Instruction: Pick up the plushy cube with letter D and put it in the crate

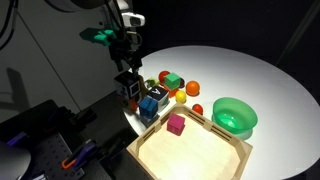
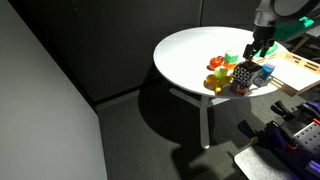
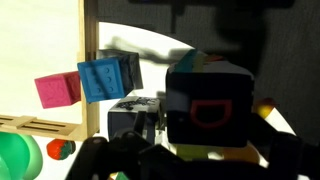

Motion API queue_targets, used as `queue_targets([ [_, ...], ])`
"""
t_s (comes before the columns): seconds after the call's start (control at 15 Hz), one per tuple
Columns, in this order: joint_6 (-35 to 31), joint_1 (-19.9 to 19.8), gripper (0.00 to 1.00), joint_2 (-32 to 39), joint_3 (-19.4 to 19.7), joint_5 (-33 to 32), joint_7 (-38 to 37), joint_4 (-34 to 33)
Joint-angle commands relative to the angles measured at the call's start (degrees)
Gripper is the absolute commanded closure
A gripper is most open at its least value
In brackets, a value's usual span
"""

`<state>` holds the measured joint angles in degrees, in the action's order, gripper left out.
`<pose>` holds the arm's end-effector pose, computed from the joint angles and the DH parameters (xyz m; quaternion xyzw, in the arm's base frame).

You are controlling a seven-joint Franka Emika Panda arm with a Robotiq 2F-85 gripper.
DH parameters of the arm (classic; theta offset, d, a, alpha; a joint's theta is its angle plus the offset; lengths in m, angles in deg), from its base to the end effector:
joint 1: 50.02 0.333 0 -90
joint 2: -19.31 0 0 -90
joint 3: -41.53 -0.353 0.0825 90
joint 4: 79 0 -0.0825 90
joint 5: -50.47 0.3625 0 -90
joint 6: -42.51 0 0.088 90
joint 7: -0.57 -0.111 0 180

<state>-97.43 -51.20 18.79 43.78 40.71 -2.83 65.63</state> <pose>0.4376 -0.0269 0.3243 0.9980 0.0076 -0.0363 0.0522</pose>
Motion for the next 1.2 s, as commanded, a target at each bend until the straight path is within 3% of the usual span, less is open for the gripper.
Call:
queue_targets([
  [0.0, -1.32, -0.05, 0.00, 0.27, -0.49, -2.50, -2.81, 0.72],
  [1.13, -1.76, -0.07, 0.01, 4.40, 0.25, -9.13, -8.81, 0.39],
])
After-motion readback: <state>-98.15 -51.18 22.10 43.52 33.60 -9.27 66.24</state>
